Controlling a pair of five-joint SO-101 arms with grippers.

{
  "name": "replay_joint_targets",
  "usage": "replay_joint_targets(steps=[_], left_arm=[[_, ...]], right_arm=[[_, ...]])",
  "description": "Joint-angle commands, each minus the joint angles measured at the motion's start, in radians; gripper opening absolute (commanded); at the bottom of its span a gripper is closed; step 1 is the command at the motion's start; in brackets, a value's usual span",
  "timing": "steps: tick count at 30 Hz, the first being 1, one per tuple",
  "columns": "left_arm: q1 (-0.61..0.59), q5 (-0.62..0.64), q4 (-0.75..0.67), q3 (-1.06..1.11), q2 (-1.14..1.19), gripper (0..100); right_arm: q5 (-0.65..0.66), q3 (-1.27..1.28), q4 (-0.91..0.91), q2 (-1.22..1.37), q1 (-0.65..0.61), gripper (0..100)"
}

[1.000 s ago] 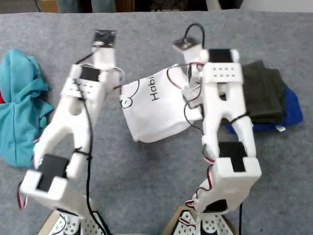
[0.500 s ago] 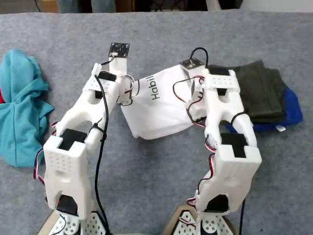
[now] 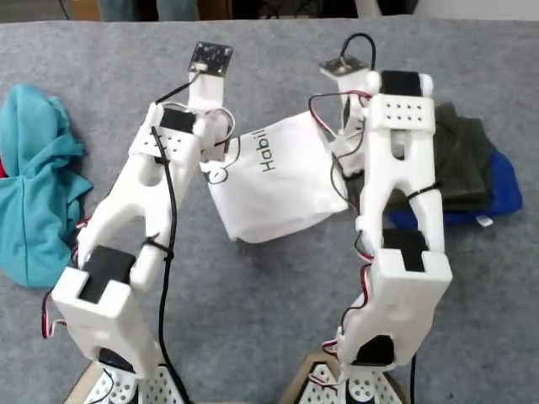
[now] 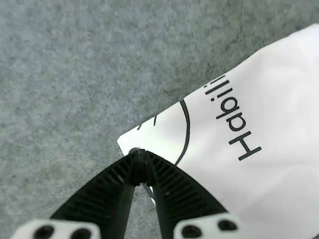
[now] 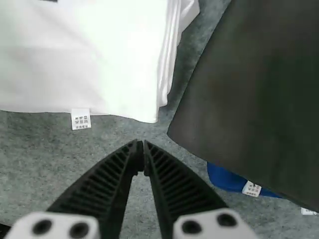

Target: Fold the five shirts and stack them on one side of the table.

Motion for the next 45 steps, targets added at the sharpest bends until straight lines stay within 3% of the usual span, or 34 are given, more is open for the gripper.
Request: replay_joint_targets(steps=[1,4,8,17,21,36,40,45], left_arm=[[-0.028,-0.012,-0.025,0.016,-0.021,3],[-0.036,-0.012,-0.103,0.067,0.044,3],[-0.042,-0.005,-0.195,0.079,0.147,3],[-0.05,-0.006,-0.199,0.077,0.233,3],[-0.053,-0.011,-0.198,0.077,0.233,3],[-0.105,-0.012,-0.123,0.099,-0.057,3],[-0.116,-0.014,-0.037,0.156,-0.138,3],[-0.12,-0.014,-0.037,0.306,-0.224,3]], right_arm=[[-0.008,-0.048,0.012,-0.077,-0.021,1.5],[-0.031,0.027,-0.038,-0.079,-0.064,1.5],[-0.106,0.231,-0.267,-0.079,-0.081,1.5],[-0.107,0.687,-0.683,-0.081,-0.072,1.5],[-0.107,0.647,-0.631,-0.088,-0.068,1.5],[-0.107,-0.03,-0.005,-0.088,-0.072,1.5],[-0.109,0.015,0.014,-0.143,-0.043,1.5],[-0.114,0.294,0.008,-0.325,-0.037,1.5]])
